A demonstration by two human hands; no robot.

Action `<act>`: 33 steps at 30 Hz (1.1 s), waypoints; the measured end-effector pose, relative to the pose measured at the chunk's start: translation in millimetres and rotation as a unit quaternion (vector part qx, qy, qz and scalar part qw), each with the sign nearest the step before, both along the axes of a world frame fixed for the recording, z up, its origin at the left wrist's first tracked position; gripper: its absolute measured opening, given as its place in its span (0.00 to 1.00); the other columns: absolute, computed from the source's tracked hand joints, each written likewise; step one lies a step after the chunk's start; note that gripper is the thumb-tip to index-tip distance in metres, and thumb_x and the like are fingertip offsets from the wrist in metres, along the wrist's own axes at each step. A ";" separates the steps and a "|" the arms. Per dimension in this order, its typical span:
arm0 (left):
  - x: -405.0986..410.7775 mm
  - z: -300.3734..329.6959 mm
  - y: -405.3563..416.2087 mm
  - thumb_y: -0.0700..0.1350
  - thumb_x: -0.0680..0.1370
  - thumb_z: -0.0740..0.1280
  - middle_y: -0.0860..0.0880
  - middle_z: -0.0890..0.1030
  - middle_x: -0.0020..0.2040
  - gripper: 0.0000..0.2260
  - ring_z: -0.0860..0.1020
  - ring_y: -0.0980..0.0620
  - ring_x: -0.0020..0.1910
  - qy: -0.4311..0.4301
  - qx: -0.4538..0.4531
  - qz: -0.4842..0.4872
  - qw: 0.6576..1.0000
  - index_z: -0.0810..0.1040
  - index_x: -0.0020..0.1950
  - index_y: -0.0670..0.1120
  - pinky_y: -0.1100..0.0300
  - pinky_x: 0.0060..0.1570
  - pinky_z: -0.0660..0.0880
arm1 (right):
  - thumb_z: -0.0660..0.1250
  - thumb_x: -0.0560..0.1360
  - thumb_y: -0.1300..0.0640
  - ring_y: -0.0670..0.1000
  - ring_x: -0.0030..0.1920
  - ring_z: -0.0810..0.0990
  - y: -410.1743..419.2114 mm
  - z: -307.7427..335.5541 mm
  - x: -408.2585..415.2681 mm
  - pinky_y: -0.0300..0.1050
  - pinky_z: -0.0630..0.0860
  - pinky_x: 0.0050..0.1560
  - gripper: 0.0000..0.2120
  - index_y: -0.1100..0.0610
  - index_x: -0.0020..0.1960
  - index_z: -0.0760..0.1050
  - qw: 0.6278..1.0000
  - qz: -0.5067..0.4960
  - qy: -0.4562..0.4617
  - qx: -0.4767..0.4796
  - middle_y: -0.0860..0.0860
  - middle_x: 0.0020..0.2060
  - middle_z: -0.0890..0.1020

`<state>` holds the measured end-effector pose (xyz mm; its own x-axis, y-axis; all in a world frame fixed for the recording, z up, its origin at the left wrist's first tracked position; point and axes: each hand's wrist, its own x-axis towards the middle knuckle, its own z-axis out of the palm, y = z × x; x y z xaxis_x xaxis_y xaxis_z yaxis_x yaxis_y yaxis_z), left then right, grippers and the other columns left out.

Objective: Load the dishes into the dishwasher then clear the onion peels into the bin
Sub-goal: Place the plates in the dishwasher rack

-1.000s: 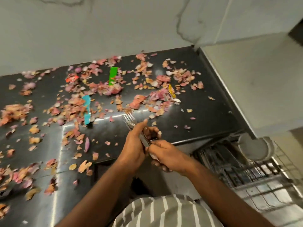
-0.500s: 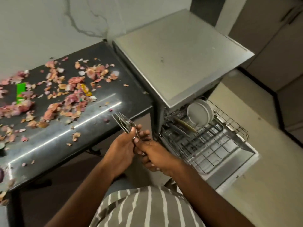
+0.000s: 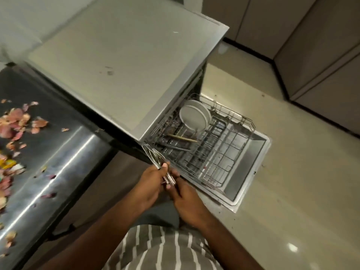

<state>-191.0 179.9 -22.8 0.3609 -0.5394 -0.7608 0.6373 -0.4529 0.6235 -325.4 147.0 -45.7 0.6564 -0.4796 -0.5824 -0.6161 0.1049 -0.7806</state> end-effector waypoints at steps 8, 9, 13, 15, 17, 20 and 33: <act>-8.2 -71.0 -102.7 0.50 0.87 0.61 0.47 0.86 0.44 0.14 0.78 0.54 0.33 -0.020 0.044 -0.228 0.972 0.79 0.58 0.41 0.63 0.33 0.74 | 0.53 0.87 0.45 0.34 0.51 0.80 -62.5 -51.6 -12.7 0.36 0.76 0.56 0.10 0.33 0.65 0.67 0.989 -0.146 0.012 -0.030 0.37 0.51 0.80; -10.1 -81.0 -112.3 0.51 0.87 0.61 0.48 0.86 0.44 0.13 0.78 0.54 0.33 -0.018 0.046 -0.245 0.968 0.79 0.56 0.42 0.63 0.34 0.74 | 0.54 0.87 0.47 0.34 0.51 0.80 -69.0 -61.9 -12.6 0.37 0.77 0.56 0.11 0.32 0.63 0.66 0.985 -0.170 0.003 -0.015 0.36 0.50 0.81; -18.7 -124.3 -139.5 0.49 0.87 0.61 0.49 0.86 0.46 0.09 0.80 0.56 0.37 -0.005 0.050 -0.288 0.956 0.77 0.60 0.45 0.59 0.42 0.76 | 0.55 0.87 0.49 0.32 0.57 0.80 -80.0 -106.8 -15.8 0.40 0.78 0.60 0.15 0.28 0.64 0.70 0.963 -0.265 -0.002 0.049 0.24 0.53 0.80; -25.4 -154.4 -147.4 0.47 0.87 0.61 0.51 0.84 0.44 0.08 0.79 0.55 0.36 0.008 0.053 -0.286 0.957 0.76 0.63 0.47 0.56 0.41 0.75 | 0.55 0.83 0.36 0.41 0.61 0.82 -82.2 -138.2 -15.5 0.50 0.79 0.64 0.13 0.20 0.63 0.70 0.947 -0.310 0.012 0.084 0.31 0.59 0.82; -33.8 -186.9 -153.4 0.46 0.87 0.59 0.53 0.83 0.41 0.07 0.79 0.55 0.39 -0.023 0.067 -0.290 0.954 0.76 0.61 0.50 0.58 0.39 0.74 | 0.55 0.80 0.31 0.43 0.65 0.80 -89.0 -168.9 -14.5 0.53 0.78 0.68 0.16 0.17 0.67 0.62 0.946 -0.313 0.033 0.074 0.38 0.66 0.81; -48.0 -236.8 -166.5 0.46 0.88 0.58 0.51 0.80 0.42 0.07 0.80 0.50 0.48 -0.093 0.100 -0.304 0.943 0.75 0.60 0.51 0.50 0.51 0.80 | 0.60 0.86 0.49 0.28 0.53 0.79 -100.7 -215.7 -20.5 0.35 0.78 0.56 0.24 0.32 0.76 0.56 0.961 -0.264 0.061 0.053 0.29 0.58 0.77; -27.7 -374.2 -235.4 0.48 0.88 0.57 0.44 0.77 0.72 0.18 0.75 0.45 0.69 -0.244 0.173 -0.514 0.804 0.70 0.77 0.46 0.61 0.60 0.67 | 0.64 0.82 0.68 0.43 0.36 0.85 -178.6 -372.2 5.1 0.35 0.79 0.32 0.07 0.59 0.54 0.80 0.936 -0.290 0.130 0.149 0.50 0.41 0.85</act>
